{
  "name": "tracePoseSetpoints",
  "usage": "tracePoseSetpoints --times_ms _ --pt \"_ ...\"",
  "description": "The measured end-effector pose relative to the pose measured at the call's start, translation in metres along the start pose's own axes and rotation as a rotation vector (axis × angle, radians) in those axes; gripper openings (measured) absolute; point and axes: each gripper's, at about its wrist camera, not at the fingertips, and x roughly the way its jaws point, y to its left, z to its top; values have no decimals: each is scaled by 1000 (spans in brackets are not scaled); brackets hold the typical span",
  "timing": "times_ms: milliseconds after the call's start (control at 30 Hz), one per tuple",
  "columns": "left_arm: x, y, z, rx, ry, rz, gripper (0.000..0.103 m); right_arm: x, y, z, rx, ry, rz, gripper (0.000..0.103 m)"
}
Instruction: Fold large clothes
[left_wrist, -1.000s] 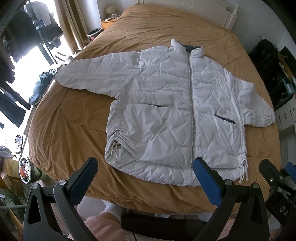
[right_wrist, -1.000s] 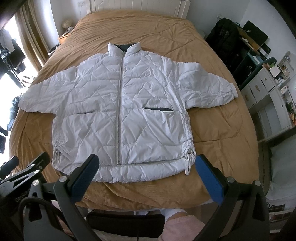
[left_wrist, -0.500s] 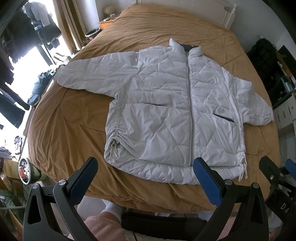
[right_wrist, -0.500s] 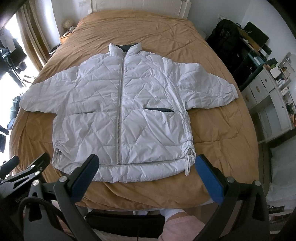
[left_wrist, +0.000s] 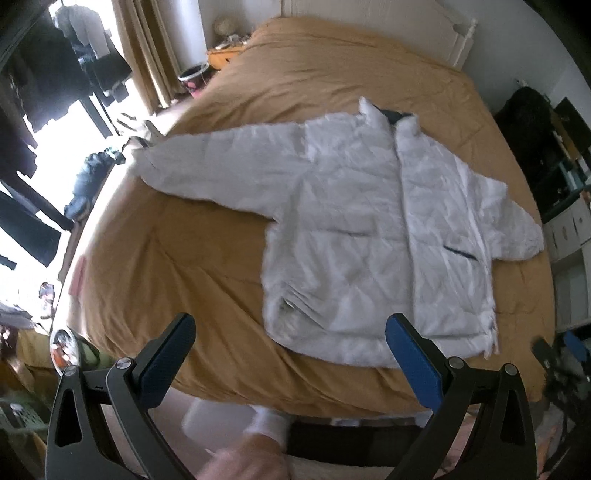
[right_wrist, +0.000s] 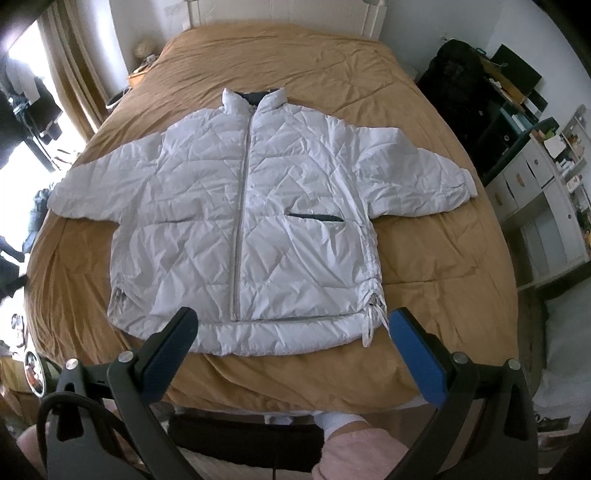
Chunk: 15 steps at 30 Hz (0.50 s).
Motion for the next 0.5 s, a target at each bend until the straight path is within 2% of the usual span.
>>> tracePoseSetpoints --times_ms 100,233,267,300,367,400,433,500 --pt "14 48 35 -87 11 -6 102 -15 -1 3 -48 -8 28 103" --pt "68 148 83 -360 -17 -130 103 -33 3 19 -186 12 225 103" --pt "91 174 93 -417 -26 -161 103 -32 2 28 -204 24 244 103" --pt "113 196 102 -465 -19 -180 102 -29 1 33 -203 26 225 103" --pt "152 231 113 -542 -2 -229 102 -19 1 52 -206 4 133 103" --pt "181 256 119 -610 -8 -279 102 -12 4 59 -219 -4 114 103" --pt "203 273 124 -651 -17 -297 102 -4 8 66 -235 -6 104 103" --pt "236 301 132 -718 -33 -287 102 23 17 84 -265 18 104 103"
